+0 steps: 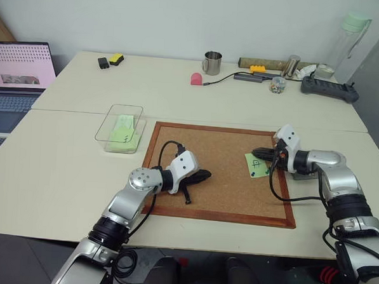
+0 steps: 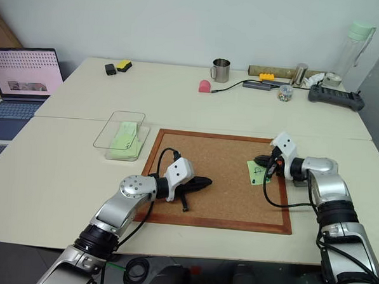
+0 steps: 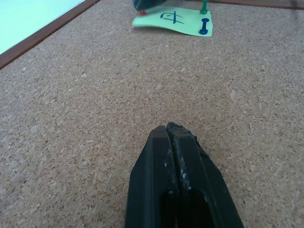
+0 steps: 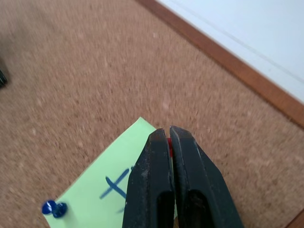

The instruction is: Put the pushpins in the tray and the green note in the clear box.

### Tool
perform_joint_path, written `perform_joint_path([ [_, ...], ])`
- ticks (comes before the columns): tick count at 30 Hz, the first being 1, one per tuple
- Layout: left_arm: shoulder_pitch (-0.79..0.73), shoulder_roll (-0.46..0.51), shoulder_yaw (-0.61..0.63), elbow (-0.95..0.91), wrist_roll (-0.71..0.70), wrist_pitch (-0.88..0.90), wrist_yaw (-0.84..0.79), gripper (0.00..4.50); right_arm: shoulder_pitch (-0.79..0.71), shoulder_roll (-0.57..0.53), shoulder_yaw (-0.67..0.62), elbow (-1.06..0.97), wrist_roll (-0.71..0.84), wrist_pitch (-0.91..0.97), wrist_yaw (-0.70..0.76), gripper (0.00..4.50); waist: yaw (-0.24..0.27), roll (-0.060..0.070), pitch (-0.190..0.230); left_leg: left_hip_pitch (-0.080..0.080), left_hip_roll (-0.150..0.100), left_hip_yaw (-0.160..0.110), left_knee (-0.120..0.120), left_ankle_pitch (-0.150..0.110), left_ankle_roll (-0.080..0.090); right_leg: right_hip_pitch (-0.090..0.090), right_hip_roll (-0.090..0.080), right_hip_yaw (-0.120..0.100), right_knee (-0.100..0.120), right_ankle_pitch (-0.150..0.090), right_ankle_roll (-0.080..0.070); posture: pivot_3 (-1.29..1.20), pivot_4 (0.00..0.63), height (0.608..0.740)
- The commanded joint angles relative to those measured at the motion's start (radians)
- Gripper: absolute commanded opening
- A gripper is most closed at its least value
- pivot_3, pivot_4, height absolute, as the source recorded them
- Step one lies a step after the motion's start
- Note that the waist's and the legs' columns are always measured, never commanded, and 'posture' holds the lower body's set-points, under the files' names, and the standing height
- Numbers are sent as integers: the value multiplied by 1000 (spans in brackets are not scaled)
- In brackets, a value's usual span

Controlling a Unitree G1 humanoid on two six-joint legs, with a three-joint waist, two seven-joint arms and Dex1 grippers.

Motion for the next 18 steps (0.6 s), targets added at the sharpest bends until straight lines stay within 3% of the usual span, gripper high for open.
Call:
perform_joint_path([
  [1,7,3,-18,9,25,3,6,0,2,-10,-40,-78,45,39,10,16,0,0,0,0,0,0,0,0,0,0,0,0,0,0,0,0,150,740],
  [18,18,-2,-24,26,31,0,16,0,-30,-16,-102,-134,135,243,-11,16,0,0,0,0,0,0,0,0,0,0,0,0,0,0,0,0,150,740],
])
